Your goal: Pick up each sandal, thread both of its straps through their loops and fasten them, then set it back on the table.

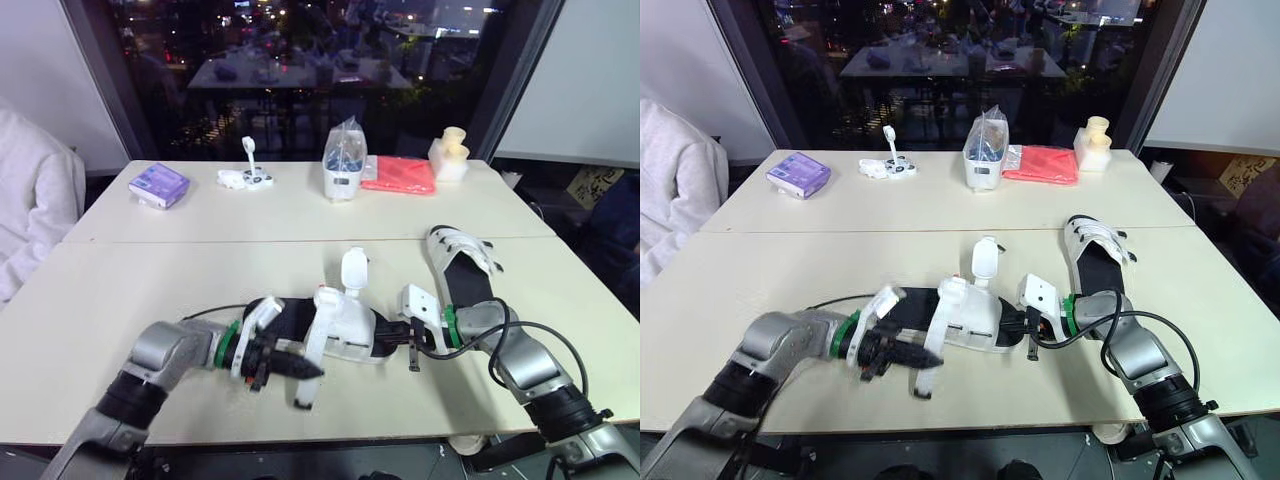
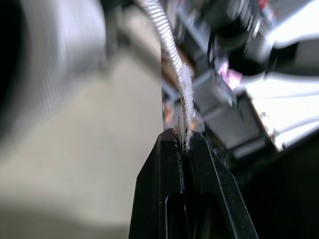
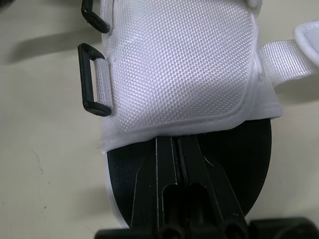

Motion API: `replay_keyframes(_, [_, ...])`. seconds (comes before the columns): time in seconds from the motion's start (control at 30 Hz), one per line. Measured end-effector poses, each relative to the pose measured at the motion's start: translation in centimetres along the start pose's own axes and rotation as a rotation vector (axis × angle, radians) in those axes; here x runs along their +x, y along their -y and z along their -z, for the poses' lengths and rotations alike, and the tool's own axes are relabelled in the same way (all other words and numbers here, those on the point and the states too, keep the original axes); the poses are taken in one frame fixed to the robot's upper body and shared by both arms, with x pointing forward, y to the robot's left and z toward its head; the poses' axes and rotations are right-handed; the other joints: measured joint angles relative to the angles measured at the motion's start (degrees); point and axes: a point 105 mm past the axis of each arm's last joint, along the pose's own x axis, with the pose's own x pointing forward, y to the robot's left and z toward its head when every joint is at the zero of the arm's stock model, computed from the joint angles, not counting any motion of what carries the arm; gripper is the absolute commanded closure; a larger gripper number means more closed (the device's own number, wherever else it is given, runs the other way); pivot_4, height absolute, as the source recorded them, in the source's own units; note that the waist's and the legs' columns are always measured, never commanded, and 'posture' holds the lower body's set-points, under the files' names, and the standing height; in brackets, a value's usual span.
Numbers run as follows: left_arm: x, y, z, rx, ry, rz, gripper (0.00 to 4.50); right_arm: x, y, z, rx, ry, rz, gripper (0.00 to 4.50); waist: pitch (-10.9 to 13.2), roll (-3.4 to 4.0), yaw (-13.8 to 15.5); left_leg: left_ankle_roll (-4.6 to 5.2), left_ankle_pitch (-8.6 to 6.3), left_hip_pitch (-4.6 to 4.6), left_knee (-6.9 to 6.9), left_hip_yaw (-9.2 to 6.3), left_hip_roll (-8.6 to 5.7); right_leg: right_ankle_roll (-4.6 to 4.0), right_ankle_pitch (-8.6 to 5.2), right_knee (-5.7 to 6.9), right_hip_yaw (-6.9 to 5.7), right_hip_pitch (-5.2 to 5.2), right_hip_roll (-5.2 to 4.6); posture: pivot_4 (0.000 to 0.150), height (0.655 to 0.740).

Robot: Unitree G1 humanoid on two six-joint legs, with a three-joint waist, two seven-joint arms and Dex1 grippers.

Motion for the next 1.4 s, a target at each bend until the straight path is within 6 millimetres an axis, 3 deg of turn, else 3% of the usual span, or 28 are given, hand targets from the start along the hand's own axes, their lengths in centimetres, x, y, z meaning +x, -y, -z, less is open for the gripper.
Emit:
replay_keyframes(0.13, [0.3,0.2,-3.3,0.025,0.077,0.027,4.46,0.1,0.0,-0.1,-0.005,0.001,-0.006,4.50,0.00,0.00,-0.10,0.01,0.00,-0.01,-0.01,0.03,-0.04,0.03,0.02,0.00,-0.01,0.00,0.07,0.150,0.7400])
replay_keyframes(0.43, [0.9,-1.4,-5.6,-0.023,0.154,0.026,4.46,0.2,0.0,-0.2,-0.008,-0.001,-0.006,4.50,0.01,-0.01,-0.12,0.01,0.00,-0.01,0.00,0.03,-0.04,0.06,0.03,0.00,0.00,0.02,0.15,0.150,0.7400])
replay_keyframes(0.63, [0.5,-2.4,-5.5,-0.054,0.163,0.006,4.46,0.2,0.0,-0.2,-0.004,-0.002,-0.002,4.50,0.01,-0.01,-0.10,0.01,0.01,-0.01,0.00,0.03,-0.03,0.07,0.03,0.00,0.00,0.02,0.16,0.150,0.7400])
replay_keyframes(1.4, [1.7,-2.3,-4.4,-0.005,0.101,0.038,4.46,0.1,-0.3,-0.2,-0.002,-0.006,0.007,4.50,0.01,-0.01,-0.05,0.01,0.00,-0.01,-0.01,0.01,-0.02,0.03,0.01,-0.01,0.00,0.01,0.09,0.150,0.7400])
